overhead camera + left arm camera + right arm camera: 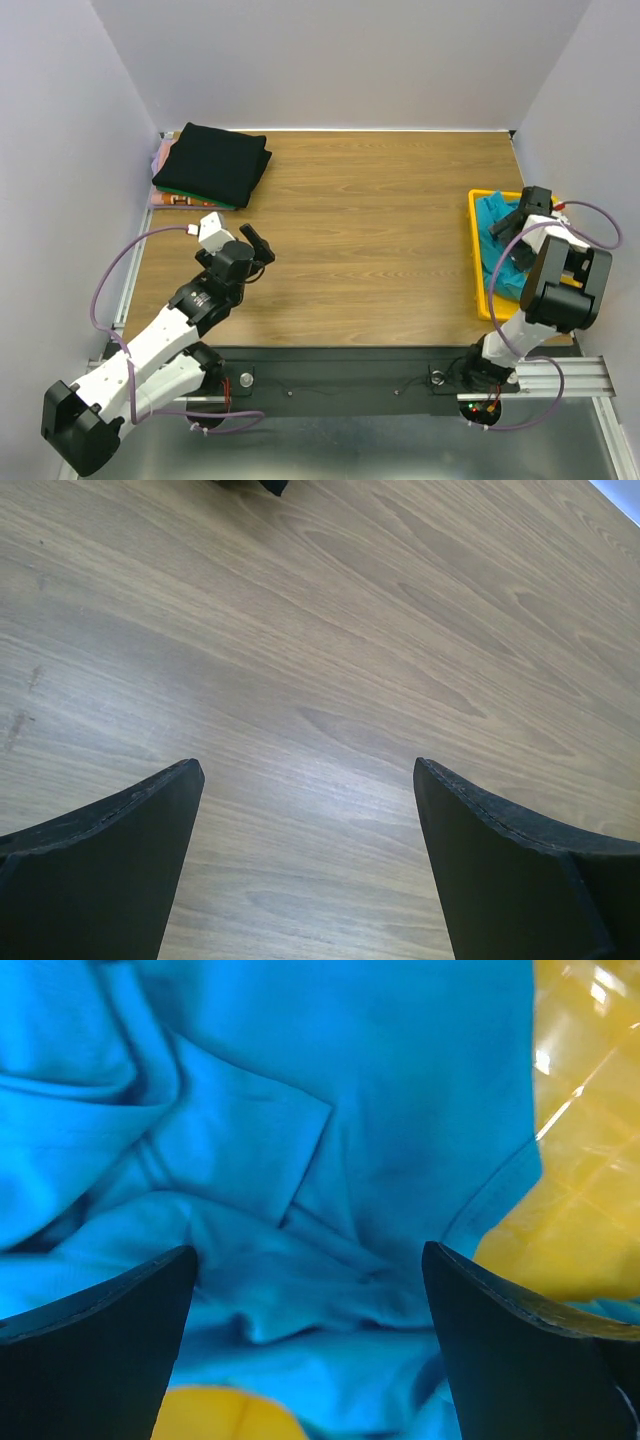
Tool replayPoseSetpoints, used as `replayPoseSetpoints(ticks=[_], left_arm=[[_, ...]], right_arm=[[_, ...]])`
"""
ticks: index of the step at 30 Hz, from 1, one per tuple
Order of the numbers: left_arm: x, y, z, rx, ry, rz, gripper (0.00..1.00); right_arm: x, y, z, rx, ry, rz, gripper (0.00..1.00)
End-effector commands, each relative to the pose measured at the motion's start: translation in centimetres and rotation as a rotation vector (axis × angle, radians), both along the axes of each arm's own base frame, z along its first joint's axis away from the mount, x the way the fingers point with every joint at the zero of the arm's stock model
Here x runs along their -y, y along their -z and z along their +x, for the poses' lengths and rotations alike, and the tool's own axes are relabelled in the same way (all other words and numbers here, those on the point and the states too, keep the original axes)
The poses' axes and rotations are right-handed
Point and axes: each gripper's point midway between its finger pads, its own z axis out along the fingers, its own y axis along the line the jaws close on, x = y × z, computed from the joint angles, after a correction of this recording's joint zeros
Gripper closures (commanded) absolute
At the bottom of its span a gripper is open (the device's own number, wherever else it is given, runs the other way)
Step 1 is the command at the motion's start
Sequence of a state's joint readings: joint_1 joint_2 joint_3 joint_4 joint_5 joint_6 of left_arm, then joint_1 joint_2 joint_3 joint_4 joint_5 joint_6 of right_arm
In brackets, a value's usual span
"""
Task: Fold and stack the t-shirts
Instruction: Grab the tshirt from the pile, then move the tshirt to the center of the board
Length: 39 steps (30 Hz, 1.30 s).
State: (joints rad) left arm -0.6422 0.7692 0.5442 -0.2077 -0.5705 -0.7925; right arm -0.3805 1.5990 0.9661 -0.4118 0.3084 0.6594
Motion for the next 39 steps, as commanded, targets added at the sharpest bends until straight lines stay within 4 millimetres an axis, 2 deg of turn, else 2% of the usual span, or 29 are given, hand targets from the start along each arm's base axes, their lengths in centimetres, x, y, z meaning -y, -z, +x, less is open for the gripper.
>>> replayPoseSetpoints(ticks=[1, 3, 5, 6, 7, 9, 10, 11, 13, 14, 16, 17, 19, 20, 22, 23, 24, 25, 26, 27, 28, 30, 31, 33, 34, 36, 37, 38, 39], left_arm=[[-0.6, -2.4, 0.6, 0.071, -0.050, -0.023, 0.02], [-0.7, -2.4, 0.5, 0.071, -0.057, -0.027, 0.01], [-1.0, -2.4, 0.4, 0.072, -0.066, -0.028, 0.01], [-1.0, -2.4, 0.3, 0.073, -0.068, -0.030, 0.02], [-1.3, -2.3, 0.3, 0.073, -0.079, -0.027, 0.02], [-1.4, -2.4, 0.2, 0.079, -0.086, -0.031, 0.02], [-1.5, -2.2, 0.1, 0.077, -0.087, -0.032, 0.02], [-1.4, -2.3, 0.1, 0.080, -0.087, -0.037, 0.02], [-1.4, -2.4, 0.0, 0.085, -0.083, -0.044, 0.02], [-1.4, -2.6, 0.0, 0.089, -0.083, -0.048, 0.02], [-1.4, -2.7, 0.0, 0.092, -0.081, -0.055, 0.02], [-1.4, -2.9, -0.1, 0.098, -0.079, -0.062, 0.02], [-1.3, -3.1, -0.2, 0.103, -0.072, -0.070, 0.02], [-1.2, -3.2, -0.3, 0.107, -0.067, -0.077, 0.01], [-1.1, -3.4, -0.4, 0.108, -0.059, -0.089, 0.02], [-1.1, -3.5, -0.4, 0.114, -0.057, -0.097, 0.01], [-1.1, -3.9, -0.5, 0.120, -0.059, -0.106, 0.02], [-1.1, -4.1, -0.6, 0.125, -0.060, -0.113, 0.01], [-1.2, -4.3, -0.6, 0.128, -0.061, -0.118, 0.01], [-1.3, -4.4, -0.8, 0.128, -0.062, -0.125, 0.01], [-1.4, -4.8, -0.9, 0.132, -0.068, -0.135, 0.02], [-1.7, -4.8, -1.3, 0.121, -0.078, -0.135, 0.02], [-1.9, -5.0, -1.3, 0.121, -0.094, -0.149, 0.02], [-2.3, -4.9, -1.8, 0.108, -0.105, -0.150, 0.01], [-2.5, -5.0, -1.9, 0.110, -0.125, -0.174, 0.02], [-2.8, -4.9, -2.3, 0.103, -0.142, -0.191, 0.01], [-2.9, -4.8, -2.4, 0.100, -0.146, -0.194, 0.01], [-3.0, -4.7, -2.6, 0.097, -0.155, -0.207, 0.02], [-3.2, -4.4, -2.9, 0.087, -0.162, -0.208, 0.02]], right_arm=[[1.1, 1.7, 0.4, -0.060, 0.007, -0.009, 0.01], [0.6, 2.4, 1.4, -0.047, -0.021, 0.026, 0.05], [0.2, 3.4, 1.9, -0.048, -0.040, 0.054, 0.14], [0.3, 3.5, 2.2, -0.039, -0.046, 0.055, 0.44], [0.3, 3.2, 2.3, -0.031, -0.047, 0.049, 0.64], [0.6, 1.9, 2.7, -0.007, -0.060, 0.025, 0.86], [0.7, 1.0, 2.9, 0.012, -0.065, 0.013, 0.90], [0.9, -1.6, 3.3, 0.073, -0.074, -0.018, 0.92], [1.0, -5.1, 3.9, 0.158, -0.089, -0.052, 0.98], [0.6, -8.3, 4.3, 0.238, -0.125, -0.075, 1.00], [0.1, -12.9, 4.8, 0.343, -0.171, -0.108, 1.00], [-0.9, -16.2, 4.8, 0.426, -0.224, -0.121, 1.00], [-2.1, -19.9, 4.8, 0.509, -0.288, -0.129, 1.00], [-3.6, -23.5, 4.8, 0.595, -0.356, -0.122, 1.00], [-5.6, -26.7, 4.8, 0.664, -0.432, -0.122, 1.00], [-7.2, -29.9, 4.8, 0.729, -0.506, -0.132, 1.00], [-8.8, -31.2, 4.8, 0.753, -0.560, -0.121, 1.00], [-12.3, -32.7, 5.1, 0.782, -0.663, -0.097, 1.00], [-14.6, -33.9, 5.2, 0.798, -0.745, -0.093, 1.00], [-17.1, -36.4, 5.2, 0.845, -0.817, -0.101, 1.00], [-21.9, -36.8, 5.2, 0.857, -0.948, -0.052, 1.00], [-26.9, -38.0, 4.7, 0.889, -1.103, -0.007, 1.00], [-31.0, -39.4, 3.4, 0.927, -1.224, 0.026, 1.00], [-35.7, -38.5, 3.0, 0.909, -1.394, 0.061, 1.00], [-38.8, -38.2, 1.8, 0.906, -1.494, 0.097, 1.00], [-41.2, -35.7, 1.6, 0.847, -1.593, 0.128, 0.98], [-41.1, -34.6, 2.0, 0.816, -1.567, 0.133, 0.96], [-40.3, -32.0, 2.9, 0.748, -1.497, 0.127, 0.95], [-37.7, -30.4, 4.6, 0.691, -1.324, 0.035, 0.88]])
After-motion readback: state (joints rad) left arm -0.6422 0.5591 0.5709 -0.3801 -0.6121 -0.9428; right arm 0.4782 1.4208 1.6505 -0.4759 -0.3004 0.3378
